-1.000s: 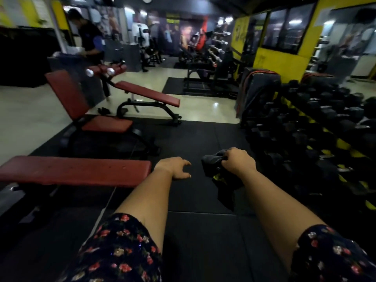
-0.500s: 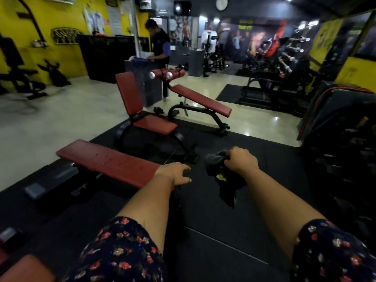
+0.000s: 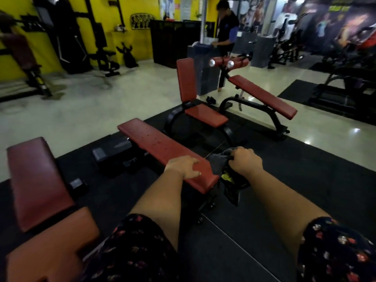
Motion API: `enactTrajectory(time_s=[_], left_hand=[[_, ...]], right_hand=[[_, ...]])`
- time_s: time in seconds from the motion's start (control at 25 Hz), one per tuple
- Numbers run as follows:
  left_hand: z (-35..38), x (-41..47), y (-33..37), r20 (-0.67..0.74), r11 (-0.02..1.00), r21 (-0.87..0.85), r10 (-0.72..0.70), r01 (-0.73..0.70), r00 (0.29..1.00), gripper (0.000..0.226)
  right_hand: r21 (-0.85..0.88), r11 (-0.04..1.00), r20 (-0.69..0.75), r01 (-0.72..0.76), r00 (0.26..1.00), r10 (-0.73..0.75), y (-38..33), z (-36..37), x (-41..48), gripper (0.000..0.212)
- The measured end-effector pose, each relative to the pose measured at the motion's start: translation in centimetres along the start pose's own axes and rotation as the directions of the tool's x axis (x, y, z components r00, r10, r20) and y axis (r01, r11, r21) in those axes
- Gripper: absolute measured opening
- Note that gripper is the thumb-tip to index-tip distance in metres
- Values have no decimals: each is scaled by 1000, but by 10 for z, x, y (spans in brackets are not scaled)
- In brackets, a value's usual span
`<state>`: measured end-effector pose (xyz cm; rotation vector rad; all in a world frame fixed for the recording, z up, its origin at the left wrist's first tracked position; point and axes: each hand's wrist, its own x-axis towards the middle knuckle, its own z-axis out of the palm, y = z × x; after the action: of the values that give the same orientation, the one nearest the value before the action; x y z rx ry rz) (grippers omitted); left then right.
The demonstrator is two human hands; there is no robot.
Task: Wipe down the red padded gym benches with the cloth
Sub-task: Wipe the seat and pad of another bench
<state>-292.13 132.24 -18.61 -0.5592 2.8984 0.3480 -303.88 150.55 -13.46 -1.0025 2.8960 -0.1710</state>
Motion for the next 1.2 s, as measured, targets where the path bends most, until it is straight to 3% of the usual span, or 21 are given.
enactTrajectory(time_s=[0.2,0.52,0.88,1.2], left_hand=[[-1,27,-86,30,994,-33,-103,104,994,65],[-36,73,-200,4,984,-32,-174,174,985,63],[-40,132,-254,49,983,-63,-169,172,984,63],[-63,213,-273,75,973,-62,-216,220,974,64]], right_hand=[[-9,993,48,115,992,-114,-68,22,68,41],[71,982,48,175,983,-178,-173,46,164,35],[77,992,60,103,992,-108,-198,55,242,36],[149,982,108,119,985,-136,-205,66,333,32]])
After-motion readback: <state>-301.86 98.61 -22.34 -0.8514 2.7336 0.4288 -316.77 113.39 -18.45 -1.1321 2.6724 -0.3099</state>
